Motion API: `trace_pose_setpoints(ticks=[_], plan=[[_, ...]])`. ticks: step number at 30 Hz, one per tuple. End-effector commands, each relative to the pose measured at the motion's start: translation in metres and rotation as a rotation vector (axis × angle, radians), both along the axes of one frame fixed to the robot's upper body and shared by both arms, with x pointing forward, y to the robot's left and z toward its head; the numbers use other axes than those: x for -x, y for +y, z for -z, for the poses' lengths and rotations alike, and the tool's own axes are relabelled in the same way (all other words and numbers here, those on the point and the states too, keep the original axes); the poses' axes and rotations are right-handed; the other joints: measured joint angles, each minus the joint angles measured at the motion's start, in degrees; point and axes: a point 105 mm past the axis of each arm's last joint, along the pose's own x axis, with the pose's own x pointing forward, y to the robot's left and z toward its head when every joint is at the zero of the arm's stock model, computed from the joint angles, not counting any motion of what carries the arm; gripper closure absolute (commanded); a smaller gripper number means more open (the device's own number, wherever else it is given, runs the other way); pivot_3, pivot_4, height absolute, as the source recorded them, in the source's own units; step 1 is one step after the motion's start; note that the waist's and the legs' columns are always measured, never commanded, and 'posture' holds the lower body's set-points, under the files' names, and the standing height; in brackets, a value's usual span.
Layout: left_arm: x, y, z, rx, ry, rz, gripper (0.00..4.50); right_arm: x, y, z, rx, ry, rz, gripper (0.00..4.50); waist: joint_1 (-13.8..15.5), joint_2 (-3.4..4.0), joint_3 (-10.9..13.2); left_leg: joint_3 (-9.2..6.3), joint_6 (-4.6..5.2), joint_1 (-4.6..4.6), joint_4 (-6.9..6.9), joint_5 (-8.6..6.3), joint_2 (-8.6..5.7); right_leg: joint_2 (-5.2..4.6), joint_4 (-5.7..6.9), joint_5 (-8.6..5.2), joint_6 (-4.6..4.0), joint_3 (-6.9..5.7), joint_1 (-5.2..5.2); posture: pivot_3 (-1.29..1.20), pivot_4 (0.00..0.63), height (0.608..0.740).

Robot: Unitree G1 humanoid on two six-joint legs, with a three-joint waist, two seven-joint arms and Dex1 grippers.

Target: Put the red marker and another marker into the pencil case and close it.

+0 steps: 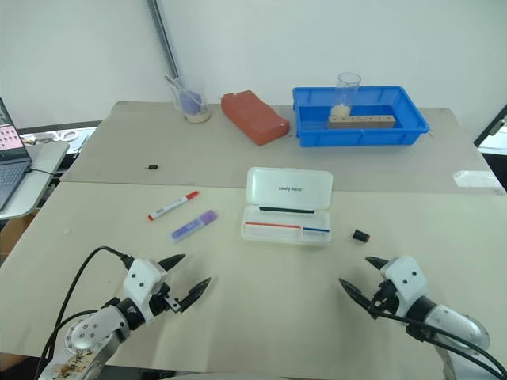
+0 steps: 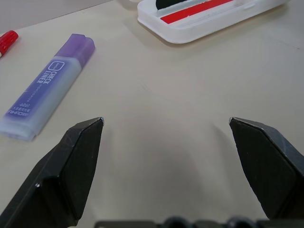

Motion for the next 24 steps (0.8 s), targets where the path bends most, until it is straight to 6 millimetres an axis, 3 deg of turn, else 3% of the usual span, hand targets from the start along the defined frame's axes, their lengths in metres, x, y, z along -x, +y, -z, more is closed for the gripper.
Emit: trace_pose_setpoints(ticks=[1, 11, 16, 19, 24], plan=[[-0.001, -0.004, -0.011, 0.01, -0.032, 0.026, 0.0, -0.005, 0.008, -0.017, 0.009, -0.048, -0.012, 0.08, 0.0, 0.0, 0.0, 0.0, 0.0, 0.0, 0.0, 0.0, 0.0, 0.0, 0.0, 0.0, 0.0, 0.0, 0.0, 0.0, 0.15, 0.74], [-0.013, -0.01, -0.043, -0.012, -0.088, 0.171, 0.0, -0.019, 0.022, -0.046, -0.005, -0.08, -0.073, 0.08, 0.1, 0.0, 0.0, 0.0, 0.05, 0.0, 0.01, 0.03, -0.02, 0.04, 0.04, 0.01, 0.01, -0.03, 0.0, 0.0, 0.15, 0.74], [-0.039, -0.026, -0.058, -0.049, -0.108, 0.305, 0.0, -0.029, 0.043, -0.073, -0.055, -0.094, -0.153, 0.08, 0.1, 0.0, 0.0, 0.05, 0.12, 0.0, 0.03, 0.08, -0.08, 0.14, 0.06, 0.12, 0.21, -0.04, 0.03, 0.0, 0.15, 0.74], [-0.061, -0.048, -0.056, -0.1, -0.097, 0.468, 0.0, -0.022, 0.066, -0.087, -0.065, -0.074, -0.268, 0.08, 0.4, 0.02, 0.0, 0.05, 0.29, 0.05, 0.02, 0.18, -0.11, 0.19, 0.0, 0.22, 0.44, -0.04, 0.15, 0.0, 0.15, 0.74], [-0.077, -0.067, -0.042, -0.167, -0.052, 0.624, 0.0, -0.018, 0.076, -0.098, -0.052, -0.041, -0.334, 0.08, 0.4, -0.01, 0.0, -0.07, 0.55, -0.26, 0.1, 0.34, -0.27, 0.41, 0.07, 0.29, 0.47, -0.04, -0.12, 0.0, 0.15, 0.74]])
